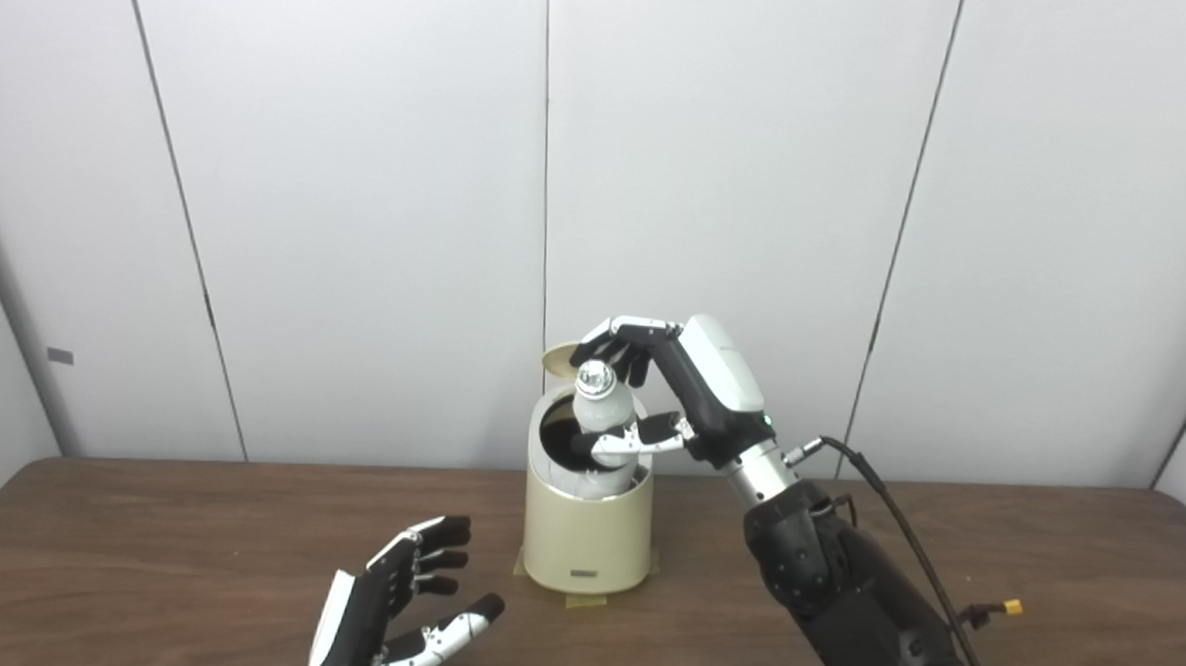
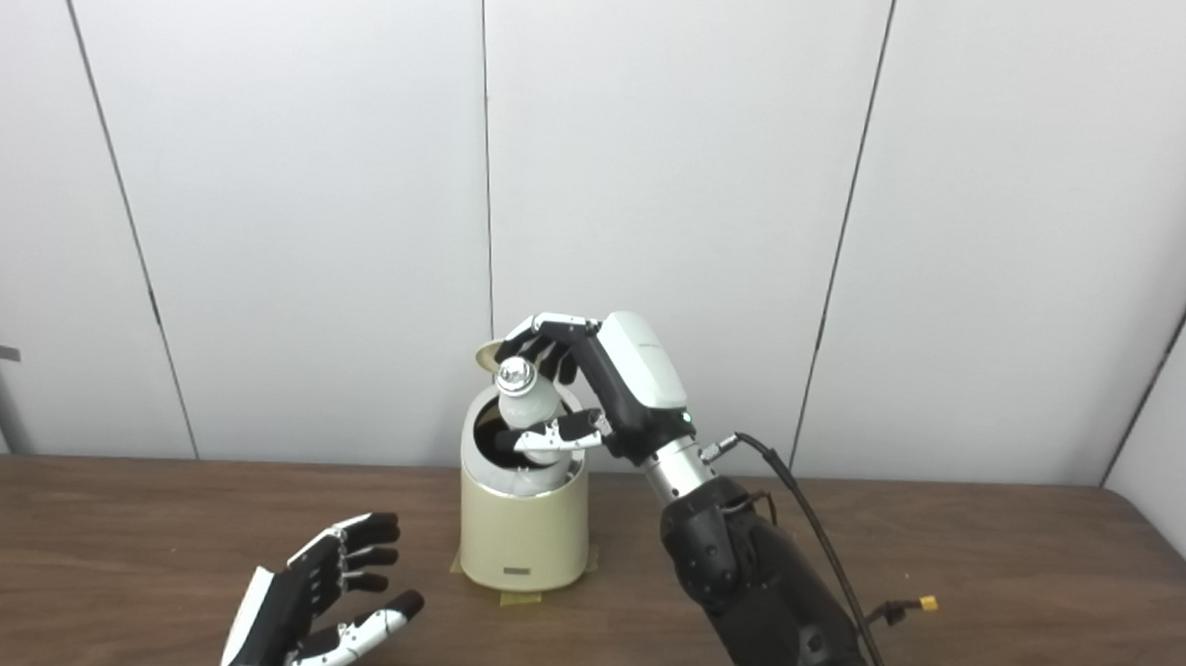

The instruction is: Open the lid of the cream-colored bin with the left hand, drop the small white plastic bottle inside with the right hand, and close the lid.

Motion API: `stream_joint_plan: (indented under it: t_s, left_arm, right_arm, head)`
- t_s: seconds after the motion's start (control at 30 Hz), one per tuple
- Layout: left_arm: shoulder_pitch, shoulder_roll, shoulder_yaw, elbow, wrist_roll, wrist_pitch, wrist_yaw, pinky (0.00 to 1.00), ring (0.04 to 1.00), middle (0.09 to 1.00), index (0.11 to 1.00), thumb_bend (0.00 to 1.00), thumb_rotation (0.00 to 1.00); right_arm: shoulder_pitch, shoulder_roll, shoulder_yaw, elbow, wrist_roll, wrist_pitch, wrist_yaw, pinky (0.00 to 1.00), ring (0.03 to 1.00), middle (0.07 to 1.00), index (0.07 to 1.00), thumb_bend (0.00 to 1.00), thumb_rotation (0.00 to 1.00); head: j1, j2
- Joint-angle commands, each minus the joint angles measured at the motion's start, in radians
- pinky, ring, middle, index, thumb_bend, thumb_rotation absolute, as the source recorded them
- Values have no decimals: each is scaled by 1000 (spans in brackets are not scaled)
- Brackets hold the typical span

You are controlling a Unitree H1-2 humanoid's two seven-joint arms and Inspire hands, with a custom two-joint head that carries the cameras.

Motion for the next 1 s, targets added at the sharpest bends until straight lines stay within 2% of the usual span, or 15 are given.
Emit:
stream_joint_plan:
  t_s: [0.0, 0.43, 0.53, 0.6, 0.7, 0.73, 0.77, 0.83, 0.97]
  left_arm:
    - [-24, -8, -6, -5, 6, -44, 10, 645, 740, 779, 782, 711, 179]
    - [-24, -10, -11, -3, 21, -36, 18, 637, 730, 770, 777, 726, 202]
    - [-25, -9, -11, -1, 18, -40, 16, 647, 729, 769, 778, 718, 198]
    - [-24, -8, -10, -2, 9, -39, 11, 647, 735, 771, 779, 715, 188]
    - [-24, -6, -10, -2, 6, -37, 8, 643, 738, 771, 777, 708, 173]
    - [-24, -6, -10, -2, 6, -37, 8, 639, 735, 769, 776, 708, 171]
    - [-24, -5, -10, -2, 6, -37, 7, 640, 734, 769, 775, 710, 174]
    - [-23, -3, -10, -3, 10, -34, 8, 633, 730, 767, 773, 713, 180]
    - [-23, -1, -10, -3, 21, -29, 12, 617, 719, 762, 769, 726, 196]
  right_arm:
    - [-66, 2, 3, -4, 2, -28, -32, 333, 401, 495, 536, 496, 0]
    - [-87, 13, 71, 66, 26, -27, -75, 336, 408, 498, 533, 496, 0]
    - [-84, 8, 64, 70, 18, -27, -50, 336, 407, 499, 533, 496, 0]
    - [-77, 0, 52, 48, 5, 27, 28, 343, 413, 498, 525, 497, 0]
    - [-60, -31, 66, -47, -36, 199, 205, 346, 425, 524, 530, 504, 0]
    - [-53, -41, 69, -78, -51, 243, 250, 376, 493, 629, 511, 512, 77]
    - [-46, -47, 69, -100, -60, 272, 280, 404, 534, 682, 617, 646, 69]
    - [-34, -56, 60, -131, -70, 303, 317, 445, 586, 742, 717, 756, 68]
    - [-19, -60, 39, -170, -68, 344, 370, 485, 633, 773, 748, 777, 58]
  head:
    - [1, -1]
    - [6, 1]
    - [5, 6]
    - [3, 6]
    - [0, 7]
    - [0, 7]
    - [1, 8]
    - [0, 10]
    - [-5, 12]
